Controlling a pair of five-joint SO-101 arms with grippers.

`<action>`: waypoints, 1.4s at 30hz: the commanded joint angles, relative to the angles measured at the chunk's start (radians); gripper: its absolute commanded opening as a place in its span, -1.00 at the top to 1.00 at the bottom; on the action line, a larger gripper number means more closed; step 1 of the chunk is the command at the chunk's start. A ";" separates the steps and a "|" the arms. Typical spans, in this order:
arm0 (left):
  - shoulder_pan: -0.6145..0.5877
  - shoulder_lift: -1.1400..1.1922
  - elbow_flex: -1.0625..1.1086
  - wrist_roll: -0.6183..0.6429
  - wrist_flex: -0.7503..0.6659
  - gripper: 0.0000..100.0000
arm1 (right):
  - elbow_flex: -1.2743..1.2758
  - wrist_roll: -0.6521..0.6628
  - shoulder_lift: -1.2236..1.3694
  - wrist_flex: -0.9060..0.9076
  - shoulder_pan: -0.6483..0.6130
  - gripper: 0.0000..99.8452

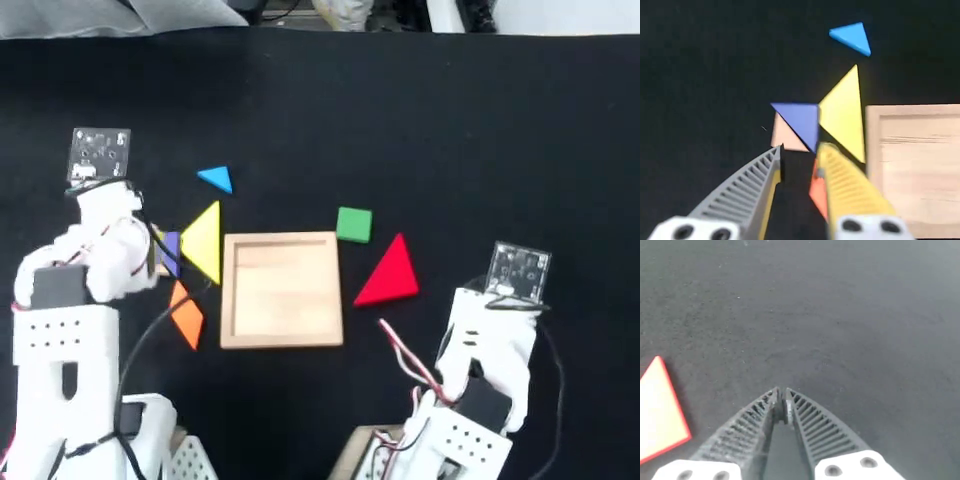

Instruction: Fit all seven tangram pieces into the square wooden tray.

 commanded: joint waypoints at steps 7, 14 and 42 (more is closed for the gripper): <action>0.076 0.393 -0.076 0.233 -0.103 0.67 | -0.012 0.011 -0.077 0.014 -0.014 0.98; 0.114 0.516 -0.134 0.302 -0.112 0.66 | -0.015 0.057 -0.071 0.026 -0.049 0.98; 0.051 0.786 -0.165 0.302 -0.356 0.54 | -0.004 0.121 -0.071 0.066 -0.130 0.98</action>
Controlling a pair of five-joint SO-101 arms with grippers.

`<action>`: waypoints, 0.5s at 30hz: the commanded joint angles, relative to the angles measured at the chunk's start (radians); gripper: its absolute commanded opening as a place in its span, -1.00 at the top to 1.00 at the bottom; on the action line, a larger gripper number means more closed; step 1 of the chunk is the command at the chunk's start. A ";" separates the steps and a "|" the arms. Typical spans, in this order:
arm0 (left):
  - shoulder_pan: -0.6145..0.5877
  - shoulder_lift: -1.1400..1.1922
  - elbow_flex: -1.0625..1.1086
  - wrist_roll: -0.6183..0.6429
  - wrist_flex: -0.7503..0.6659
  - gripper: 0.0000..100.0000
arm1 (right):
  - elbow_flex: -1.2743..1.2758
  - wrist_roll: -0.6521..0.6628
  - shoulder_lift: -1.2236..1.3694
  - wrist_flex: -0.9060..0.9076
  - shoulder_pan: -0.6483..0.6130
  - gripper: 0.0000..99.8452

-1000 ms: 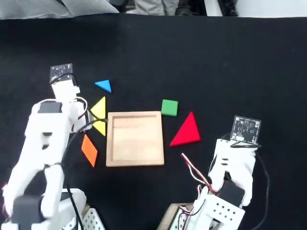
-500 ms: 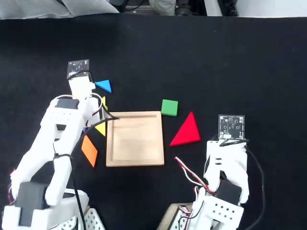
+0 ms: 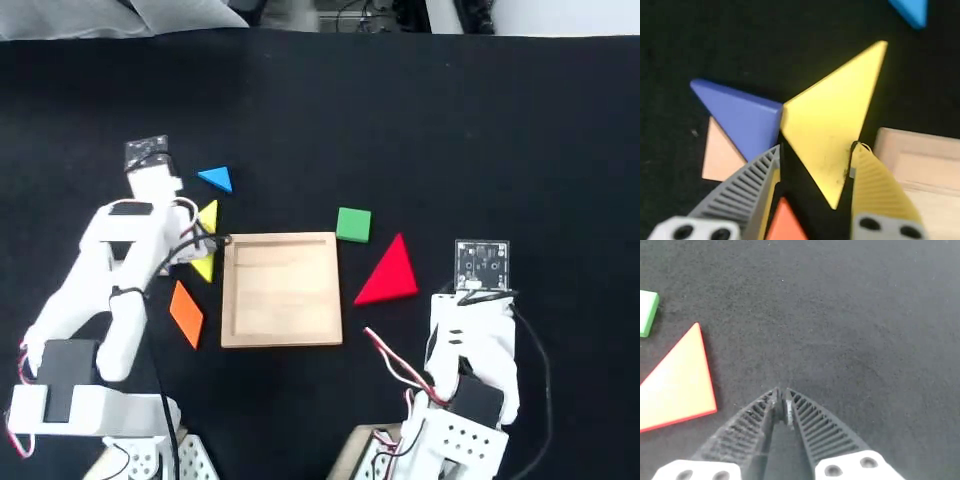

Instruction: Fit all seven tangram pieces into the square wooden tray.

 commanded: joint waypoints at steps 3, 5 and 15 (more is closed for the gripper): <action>-0.031 -0.034 -0.058 0.002 -0.021 0.54 | -0.004 0.008 -0.073 0.002 -0.023 0.98; -0.035 -0.031 -0.088 0.002 -0.014 0.54 | -0.004 0.008 -0.071 0.003 -0.048 0.98; -0.073 0.164 -0.234 -0.173 -0.009 0.54 | -0.004 0.084 -0.071 0.052 -0.126 0.98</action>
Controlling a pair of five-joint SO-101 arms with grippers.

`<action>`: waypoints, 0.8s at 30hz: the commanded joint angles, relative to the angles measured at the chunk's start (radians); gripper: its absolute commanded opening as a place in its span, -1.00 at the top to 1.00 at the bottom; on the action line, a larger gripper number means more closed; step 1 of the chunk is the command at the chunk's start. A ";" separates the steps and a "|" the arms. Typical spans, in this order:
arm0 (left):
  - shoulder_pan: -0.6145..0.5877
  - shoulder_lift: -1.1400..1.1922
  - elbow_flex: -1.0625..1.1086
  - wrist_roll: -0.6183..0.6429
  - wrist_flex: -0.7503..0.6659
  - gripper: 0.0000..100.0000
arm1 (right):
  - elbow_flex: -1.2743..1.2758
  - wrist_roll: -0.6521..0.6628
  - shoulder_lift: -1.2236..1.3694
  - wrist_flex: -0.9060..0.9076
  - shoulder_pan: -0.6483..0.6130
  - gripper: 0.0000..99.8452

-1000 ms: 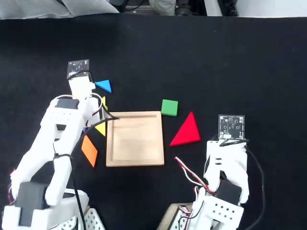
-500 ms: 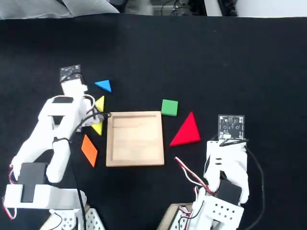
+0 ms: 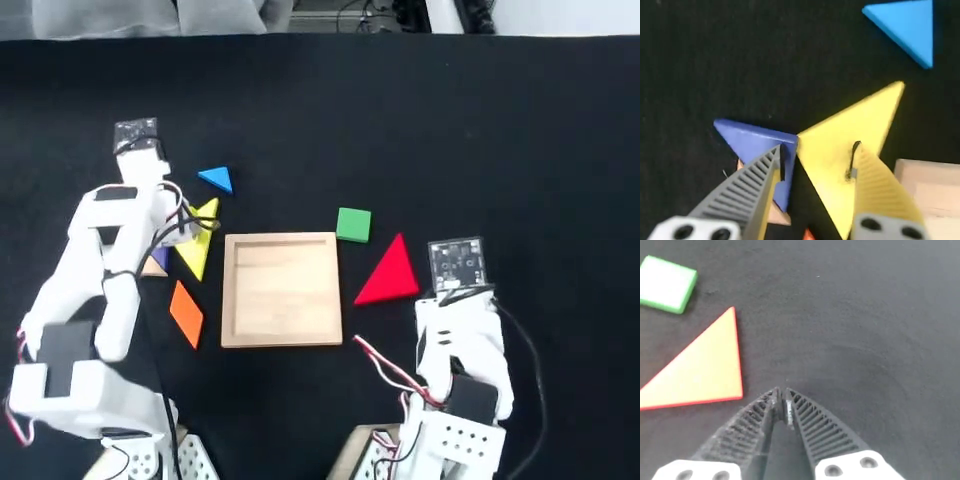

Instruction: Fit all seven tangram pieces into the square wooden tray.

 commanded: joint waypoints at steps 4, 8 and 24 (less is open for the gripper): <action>-0.008 0.040 -0.134 -0.038 0.087 0.54 | -0.004 0.015 -0.071 0.005 -0.032 0.98; 0.065 -0.060 -0.114 -0.038 0.129 0.54 | -0.004 0.015 -0.071 0.005 -0.034 0.98; 0.044 0.055 -0.208 -0.166 0.227 0.43 | -0.004 0.015 -0.071 0.006 -0.034 0.98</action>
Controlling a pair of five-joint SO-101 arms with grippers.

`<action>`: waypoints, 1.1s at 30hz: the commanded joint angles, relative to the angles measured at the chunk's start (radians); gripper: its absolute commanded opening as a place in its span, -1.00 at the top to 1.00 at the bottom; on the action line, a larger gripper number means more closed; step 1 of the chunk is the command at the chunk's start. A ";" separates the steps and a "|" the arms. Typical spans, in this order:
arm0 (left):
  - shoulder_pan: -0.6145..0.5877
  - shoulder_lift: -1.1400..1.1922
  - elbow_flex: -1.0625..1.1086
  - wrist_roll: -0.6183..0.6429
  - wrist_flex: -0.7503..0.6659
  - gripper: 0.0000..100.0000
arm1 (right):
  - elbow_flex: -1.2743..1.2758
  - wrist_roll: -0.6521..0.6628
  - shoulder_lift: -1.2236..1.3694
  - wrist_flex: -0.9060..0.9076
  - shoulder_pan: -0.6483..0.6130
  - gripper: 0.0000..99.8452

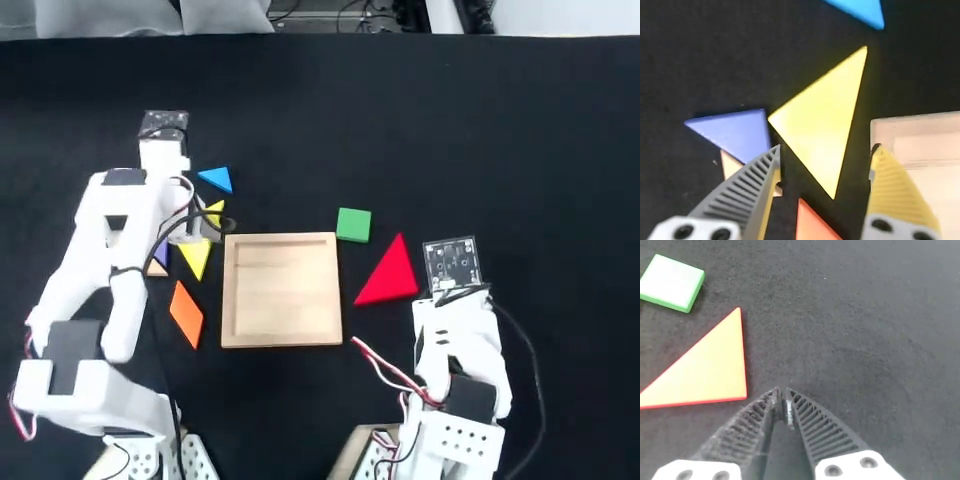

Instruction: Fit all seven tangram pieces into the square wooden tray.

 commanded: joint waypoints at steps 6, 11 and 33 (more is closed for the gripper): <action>-0.038 0.149 -0.122 -0.020 -0.003 0.43 | -0.004 0.008 -0.071 0.018 -0.014 0.98; -0.073 0.152 -0.145 -0.040 -0.005 0.43 | -0.004 0.009 -0.071 0.018 -0.014 0.98; 0.028 0.193 -0.438 -0.155 0.342 0.37 | -0.004 0.009 -0.071 0.018 -0.015 0.98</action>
